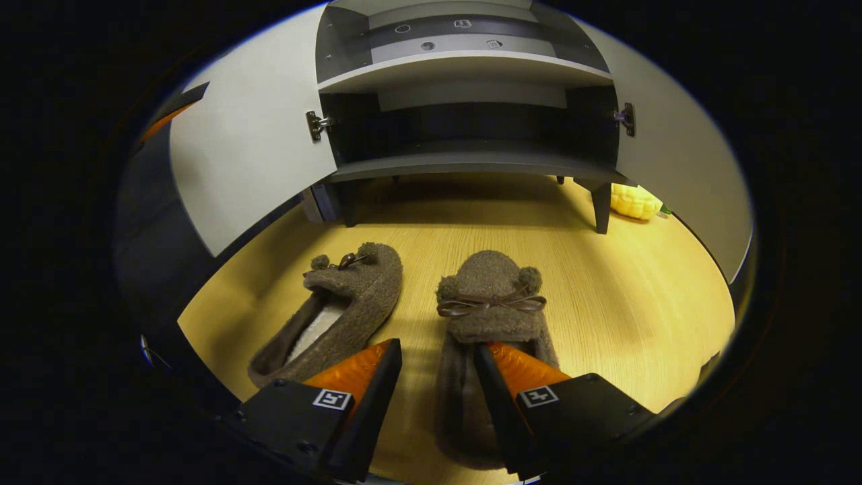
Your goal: Grab one shoe with the right hand and put it into the shoe cabinet, grab the other shoe with the left hand and put it into the shoe cabinet; then close the right door with the right hand and the left door with the left hand.
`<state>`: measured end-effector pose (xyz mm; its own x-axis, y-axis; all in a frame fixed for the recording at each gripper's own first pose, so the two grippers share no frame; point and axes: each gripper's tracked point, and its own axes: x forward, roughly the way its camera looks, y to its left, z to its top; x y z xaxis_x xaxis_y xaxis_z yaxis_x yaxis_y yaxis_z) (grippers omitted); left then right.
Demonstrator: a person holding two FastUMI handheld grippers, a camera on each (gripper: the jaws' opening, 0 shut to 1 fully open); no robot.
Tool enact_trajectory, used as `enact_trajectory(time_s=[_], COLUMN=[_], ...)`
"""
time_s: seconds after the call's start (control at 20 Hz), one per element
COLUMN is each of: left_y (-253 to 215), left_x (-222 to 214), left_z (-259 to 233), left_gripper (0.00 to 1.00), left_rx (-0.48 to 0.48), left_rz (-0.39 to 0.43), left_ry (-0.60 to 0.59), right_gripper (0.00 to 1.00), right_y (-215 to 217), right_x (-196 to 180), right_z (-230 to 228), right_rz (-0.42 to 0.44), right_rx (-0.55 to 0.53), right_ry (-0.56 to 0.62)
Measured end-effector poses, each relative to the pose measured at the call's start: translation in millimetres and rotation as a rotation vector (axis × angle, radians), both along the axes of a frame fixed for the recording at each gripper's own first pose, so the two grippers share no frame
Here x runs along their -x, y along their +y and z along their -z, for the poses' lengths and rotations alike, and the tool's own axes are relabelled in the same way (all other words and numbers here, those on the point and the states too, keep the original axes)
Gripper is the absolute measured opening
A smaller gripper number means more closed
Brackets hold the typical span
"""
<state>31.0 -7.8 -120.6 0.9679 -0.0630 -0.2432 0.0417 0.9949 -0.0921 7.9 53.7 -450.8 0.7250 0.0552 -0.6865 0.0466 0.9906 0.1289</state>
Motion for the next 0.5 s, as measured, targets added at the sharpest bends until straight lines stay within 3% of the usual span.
enact_trajectory(time_s=[0.25,0.5], left_y=[2,4], left_x=[-5,-7], left_z=[8,11], left_gripper=[0.94,0.94], left_rx=[0.013,-0.010], left_rz=[-0.010,0.000], left_ry=[0.013,0.015], right_gripper=[0.74,0.52], right_y=[-7,-14], right_x=[-24,-32], right_z=[14,21], right_rz=[0.017,0.029], right_rx=[0.014,0.036], right_ry=[0.001,0.010])
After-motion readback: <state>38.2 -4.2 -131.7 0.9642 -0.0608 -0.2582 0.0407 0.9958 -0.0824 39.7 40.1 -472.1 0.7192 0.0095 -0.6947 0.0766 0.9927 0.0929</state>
